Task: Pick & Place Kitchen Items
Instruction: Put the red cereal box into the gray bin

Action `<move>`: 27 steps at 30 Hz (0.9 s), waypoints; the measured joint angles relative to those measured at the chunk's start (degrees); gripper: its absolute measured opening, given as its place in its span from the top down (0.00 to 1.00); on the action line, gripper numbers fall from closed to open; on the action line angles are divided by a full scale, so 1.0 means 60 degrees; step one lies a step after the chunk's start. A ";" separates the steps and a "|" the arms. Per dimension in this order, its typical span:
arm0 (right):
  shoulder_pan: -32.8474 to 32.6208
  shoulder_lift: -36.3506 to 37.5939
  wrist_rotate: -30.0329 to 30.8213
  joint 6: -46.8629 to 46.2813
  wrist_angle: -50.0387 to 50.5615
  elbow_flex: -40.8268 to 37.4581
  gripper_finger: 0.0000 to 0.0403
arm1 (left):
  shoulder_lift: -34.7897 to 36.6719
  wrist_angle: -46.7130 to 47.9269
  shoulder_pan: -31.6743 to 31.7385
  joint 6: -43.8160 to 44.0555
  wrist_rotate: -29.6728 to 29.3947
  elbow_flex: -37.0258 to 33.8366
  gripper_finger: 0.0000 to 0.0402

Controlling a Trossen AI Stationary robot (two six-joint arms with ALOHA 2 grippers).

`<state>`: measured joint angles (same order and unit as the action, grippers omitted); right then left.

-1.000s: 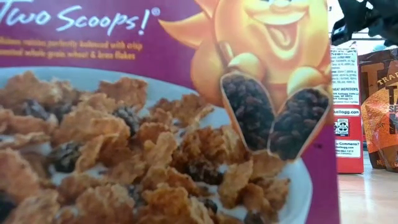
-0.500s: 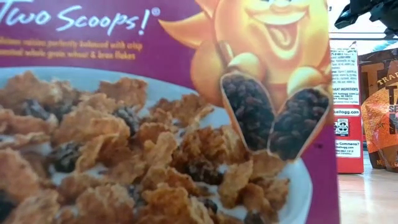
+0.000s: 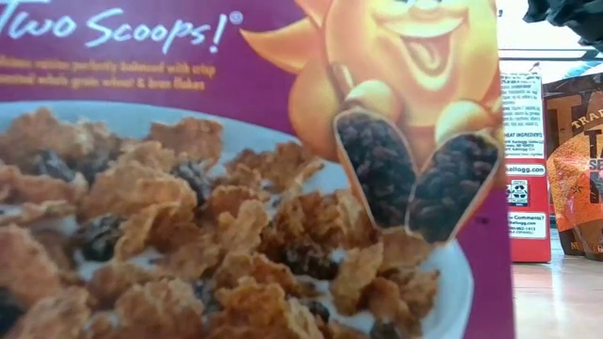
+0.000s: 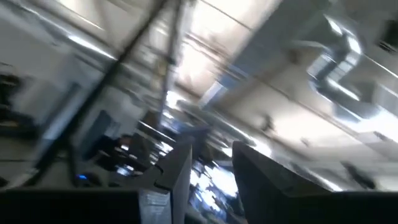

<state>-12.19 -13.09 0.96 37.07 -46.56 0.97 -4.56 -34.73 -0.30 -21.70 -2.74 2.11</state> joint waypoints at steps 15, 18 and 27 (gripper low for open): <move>0.0000 -0.3330 -0.1348 -0.0944 0.2328 0.2635 0.43 | -0.2929 -0.0983 0.0000 0.1365 -0.0041 0.1210 0.46; -0.0007 -0.4454 -0.1422 -0.1152 0.4120 0.3630 0.44 | -0.3765 0.0224 0.0000 0.2041 0.0006 0.2048 0.46; -0.0272 -0.7762 -0.4887 -0.1898 0.6501 0.5709 0.48 | -0.5487 0.3008 0.0000 0.1723 0.0025 0.3979 0.46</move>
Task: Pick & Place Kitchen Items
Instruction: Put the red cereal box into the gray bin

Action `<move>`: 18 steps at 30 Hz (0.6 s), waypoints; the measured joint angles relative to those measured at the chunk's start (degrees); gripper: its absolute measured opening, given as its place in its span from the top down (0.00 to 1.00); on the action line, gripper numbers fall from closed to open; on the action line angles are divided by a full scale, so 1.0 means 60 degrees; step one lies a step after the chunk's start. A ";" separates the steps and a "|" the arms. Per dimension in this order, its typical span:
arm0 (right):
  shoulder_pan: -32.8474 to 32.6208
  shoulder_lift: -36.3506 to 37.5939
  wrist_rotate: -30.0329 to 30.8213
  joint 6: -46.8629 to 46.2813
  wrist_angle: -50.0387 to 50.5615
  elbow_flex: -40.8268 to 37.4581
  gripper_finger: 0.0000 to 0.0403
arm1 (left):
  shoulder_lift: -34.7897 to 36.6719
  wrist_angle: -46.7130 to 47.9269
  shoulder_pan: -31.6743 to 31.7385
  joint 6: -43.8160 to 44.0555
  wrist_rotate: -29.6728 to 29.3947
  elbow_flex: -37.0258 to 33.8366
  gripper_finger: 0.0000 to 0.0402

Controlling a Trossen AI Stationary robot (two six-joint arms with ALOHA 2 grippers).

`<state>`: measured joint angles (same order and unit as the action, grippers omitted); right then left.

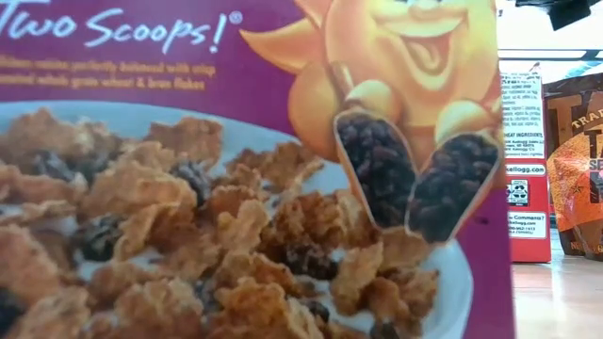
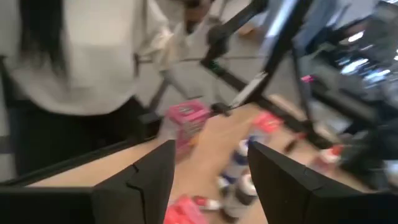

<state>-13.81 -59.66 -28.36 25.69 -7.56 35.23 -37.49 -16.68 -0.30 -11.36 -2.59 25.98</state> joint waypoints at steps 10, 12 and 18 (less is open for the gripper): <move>-0.0049 -0.2731 -0.0021 -0.0029 0.1748 0.1594 0.48 | -0.0504 -0.0185 0.0000 -0.0219 -0.0882 0.0261 0.47; -0.0049 -0.3087 -0.0178 -0.0104 0.2460 0.2062 0.48 | -0.0501 -0.0205 0.0001 -0.0239 -0.0962 0.0261 0.47; -0.0049 -0.3780 -0.0196 -0.0152 0.4557 0.3204 0.48 | -0.0501 -0.0197 0.0000 -0.0224 -0.0962 0.0261 0.47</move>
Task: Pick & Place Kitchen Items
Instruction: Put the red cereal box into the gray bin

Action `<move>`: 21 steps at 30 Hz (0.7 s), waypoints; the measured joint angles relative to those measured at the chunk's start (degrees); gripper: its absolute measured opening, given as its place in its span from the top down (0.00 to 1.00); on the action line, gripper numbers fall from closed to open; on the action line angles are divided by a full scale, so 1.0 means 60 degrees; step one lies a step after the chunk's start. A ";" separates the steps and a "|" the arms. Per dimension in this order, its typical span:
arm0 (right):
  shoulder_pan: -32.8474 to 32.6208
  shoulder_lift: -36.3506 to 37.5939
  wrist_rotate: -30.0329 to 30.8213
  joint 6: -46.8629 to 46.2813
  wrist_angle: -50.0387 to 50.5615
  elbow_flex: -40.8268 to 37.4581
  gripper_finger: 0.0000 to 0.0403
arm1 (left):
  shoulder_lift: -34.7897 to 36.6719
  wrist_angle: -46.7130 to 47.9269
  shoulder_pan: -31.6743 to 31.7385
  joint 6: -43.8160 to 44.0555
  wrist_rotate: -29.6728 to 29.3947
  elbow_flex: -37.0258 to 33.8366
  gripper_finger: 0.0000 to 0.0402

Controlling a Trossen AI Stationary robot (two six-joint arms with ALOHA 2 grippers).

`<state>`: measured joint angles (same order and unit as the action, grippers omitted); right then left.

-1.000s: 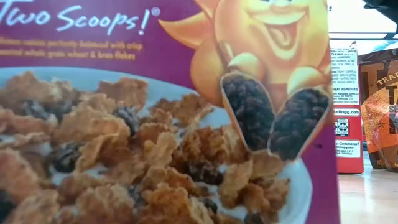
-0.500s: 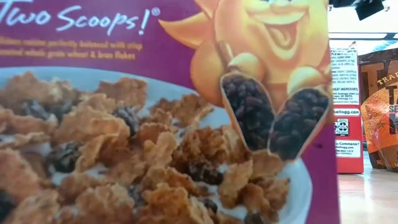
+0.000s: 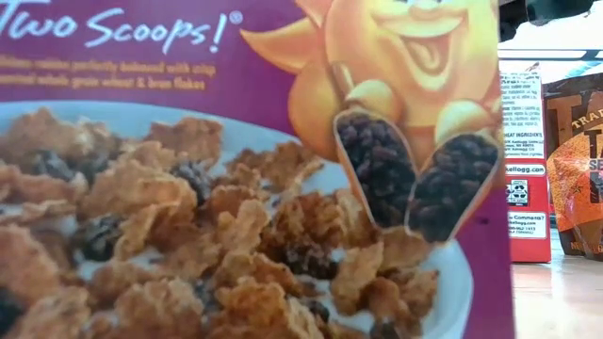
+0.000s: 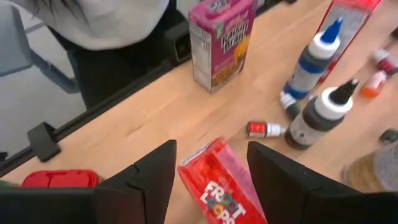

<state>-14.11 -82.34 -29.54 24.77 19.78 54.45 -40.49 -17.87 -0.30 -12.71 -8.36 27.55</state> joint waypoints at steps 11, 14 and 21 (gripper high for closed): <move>-0.0120 -0.0446 0.0102 0.0847 0.0505 0.0017 0.48 | 0.0000 0.0358 0.0000 0.0009 0.0306 -0.0004 0.47; -0.0120 -0.0590 0.0092 0.1396 0.0465 0.0015 0.48 | 0.0000 0.0430 0.0000 0.0011 0.0310 -0.0004 0.47; -0.0120 -0.0942 0.0394 0.2768 0.0277 0.0037 0.56 | 0.0000 0.0576 0.0000 0.0011 0.0328 -0.0004 0.47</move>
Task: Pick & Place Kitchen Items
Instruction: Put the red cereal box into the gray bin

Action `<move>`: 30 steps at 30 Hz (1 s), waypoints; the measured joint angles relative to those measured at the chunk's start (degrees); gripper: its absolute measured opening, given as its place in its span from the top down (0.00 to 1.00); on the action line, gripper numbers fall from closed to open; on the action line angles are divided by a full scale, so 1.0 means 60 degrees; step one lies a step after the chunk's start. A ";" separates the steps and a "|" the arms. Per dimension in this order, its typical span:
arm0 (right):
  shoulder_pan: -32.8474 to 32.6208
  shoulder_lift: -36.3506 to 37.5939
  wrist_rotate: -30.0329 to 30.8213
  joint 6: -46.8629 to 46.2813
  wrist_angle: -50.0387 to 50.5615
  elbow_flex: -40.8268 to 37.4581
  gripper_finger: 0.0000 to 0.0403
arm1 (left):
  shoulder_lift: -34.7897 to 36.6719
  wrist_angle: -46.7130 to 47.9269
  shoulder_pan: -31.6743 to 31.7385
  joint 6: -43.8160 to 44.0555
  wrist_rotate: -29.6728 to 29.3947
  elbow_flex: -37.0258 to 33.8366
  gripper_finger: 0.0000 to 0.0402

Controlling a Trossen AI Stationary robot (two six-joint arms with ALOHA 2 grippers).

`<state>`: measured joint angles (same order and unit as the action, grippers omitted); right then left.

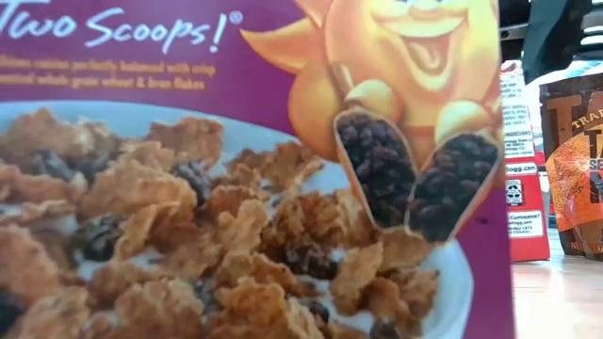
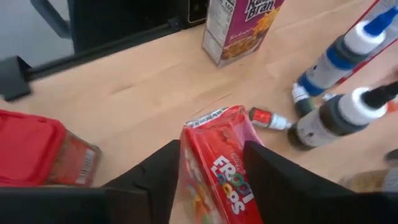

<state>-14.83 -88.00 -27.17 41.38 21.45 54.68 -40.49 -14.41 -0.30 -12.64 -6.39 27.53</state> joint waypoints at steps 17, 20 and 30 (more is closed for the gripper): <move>0.0025 0.0147 0.0499 -0.0366 -0.0807 -0.0058 0.96 | 0.0000 0.0011 0.0000 -0.0033 -0.0073 -0.0007 0.47; 0.0025 0.0695 0.1106 -0.0648 -0.0827 -0.0058 0.98 | 0.0000 0.0016 0.0000 -0.0033 -0.0073 -0.0007 0.47; 0.0022 0.3743 0.3309 -0.2119 0.0830 -0.0051 0.99 | 0.0004 0.0222 0.0000 -0.0036 -0.0076 -0.0011 0.47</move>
<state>-14.70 -65.54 -7.32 28.66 26.43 54.37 -40.47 -13.08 -0.30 -12.86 -6.85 27.46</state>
